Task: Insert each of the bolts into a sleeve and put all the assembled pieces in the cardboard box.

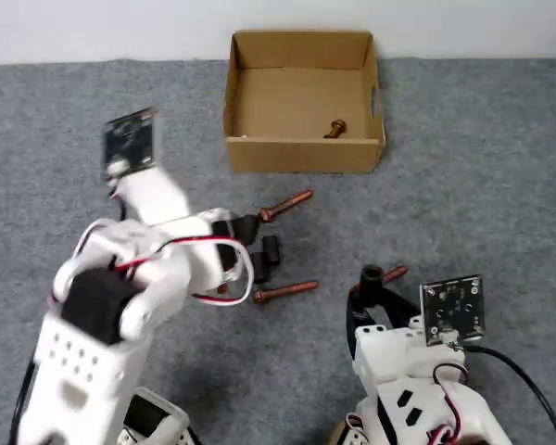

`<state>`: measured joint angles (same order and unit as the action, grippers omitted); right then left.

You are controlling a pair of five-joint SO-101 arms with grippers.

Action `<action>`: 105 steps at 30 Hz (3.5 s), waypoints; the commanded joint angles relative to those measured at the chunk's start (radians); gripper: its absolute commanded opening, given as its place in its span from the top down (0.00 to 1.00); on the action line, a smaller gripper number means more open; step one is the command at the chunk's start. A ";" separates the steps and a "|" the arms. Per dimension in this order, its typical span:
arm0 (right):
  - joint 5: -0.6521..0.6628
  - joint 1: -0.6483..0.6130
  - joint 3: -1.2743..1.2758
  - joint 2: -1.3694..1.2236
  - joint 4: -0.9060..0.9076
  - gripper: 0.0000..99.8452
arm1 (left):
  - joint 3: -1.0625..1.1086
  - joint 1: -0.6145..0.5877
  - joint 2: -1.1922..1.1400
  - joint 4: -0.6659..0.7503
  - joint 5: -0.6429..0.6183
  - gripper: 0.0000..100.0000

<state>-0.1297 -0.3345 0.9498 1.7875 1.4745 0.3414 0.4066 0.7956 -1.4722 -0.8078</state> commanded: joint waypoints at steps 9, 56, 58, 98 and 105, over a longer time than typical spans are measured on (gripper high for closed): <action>0.005 -0.277 0.233 -0.005 -0.351 0.99 | 0.366 -0.017 0.480 0.327 -0.126 1.00; 0.167 -0.461 0.319 -0.005 -0.607 0.99 | 0.518 0.192 0.612 0.305 0.043 0.99; 0.167 -0.461 0.319 -0.005 -0.607 0.99 | 0.519 0.190 0.612 0.295 0.089 0.99; 0.163 -0.390 0.318 -0.004 -0.607 0.99 | 0.272 -0.117 0.620 0.060 0.451 0.68; 0.081 -0.173 0.267 -0.008 -0.582 0.99 | 0.259 -0.368 0.620 0.055 0.457 1.00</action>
<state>0.0054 -0.5938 1.3149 1.7660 0.8915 0.6222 0.1350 1.4154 -1.4108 -0.3613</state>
